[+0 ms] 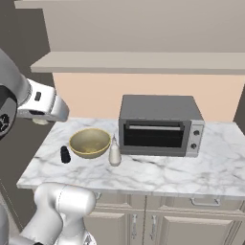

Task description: Retrieve the bottle and the shaker from the cabinet and place them next to the mixing bowl on the counter. Then add garlic from the fridge to the mixing bowl.

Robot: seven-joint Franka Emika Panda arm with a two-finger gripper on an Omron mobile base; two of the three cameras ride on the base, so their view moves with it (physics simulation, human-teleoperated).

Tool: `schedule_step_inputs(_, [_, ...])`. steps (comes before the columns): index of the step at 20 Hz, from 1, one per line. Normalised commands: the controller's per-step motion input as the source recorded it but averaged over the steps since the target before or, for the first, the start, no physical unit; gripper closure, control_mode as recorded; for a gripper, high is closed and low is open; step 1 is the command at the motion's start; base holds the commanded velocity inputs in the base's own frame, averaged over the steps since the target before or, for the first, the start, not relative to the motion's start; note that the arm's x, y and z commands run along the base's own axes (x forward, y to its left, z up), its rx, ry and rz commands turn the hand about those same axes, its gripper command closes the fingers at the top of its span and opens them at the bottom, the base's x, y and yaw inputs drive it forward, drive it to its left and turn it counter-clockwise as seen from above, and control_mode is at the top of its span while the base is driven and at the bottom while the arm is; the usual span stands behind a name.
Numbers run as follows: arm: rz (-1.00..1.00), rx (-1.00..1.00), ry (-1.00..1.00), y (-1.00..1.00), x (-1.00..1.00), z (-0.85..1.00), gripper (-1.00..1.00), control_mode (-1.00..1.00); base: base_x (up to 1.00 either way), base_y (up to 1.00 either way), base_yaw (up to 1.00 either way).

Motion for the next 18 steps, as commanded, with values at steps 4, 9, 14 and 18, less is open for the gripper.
schedule_step_inputs(4, [0.00,0.01,0.07,0.16,-0.07,-0.79,1.00,-1.00,0.00,0.00,0.00])
schedule_step_inputs(9, [-0.02,-0.04,0.30,0.56,0.42,-0.85,1.00,-1.00,0.00,0.00,0.00])
schedule_step_inputs(14, [-0.02,-0.03,0.24,0.10,0.99,-0.29,1.00,-1.00,0.00,0.00,0.00])
schedule_step_inputs(18, [0.02,0.00,0.04,-0.06,1.00,0.00,1.00,-1.00,0.00,0.00,0.00])
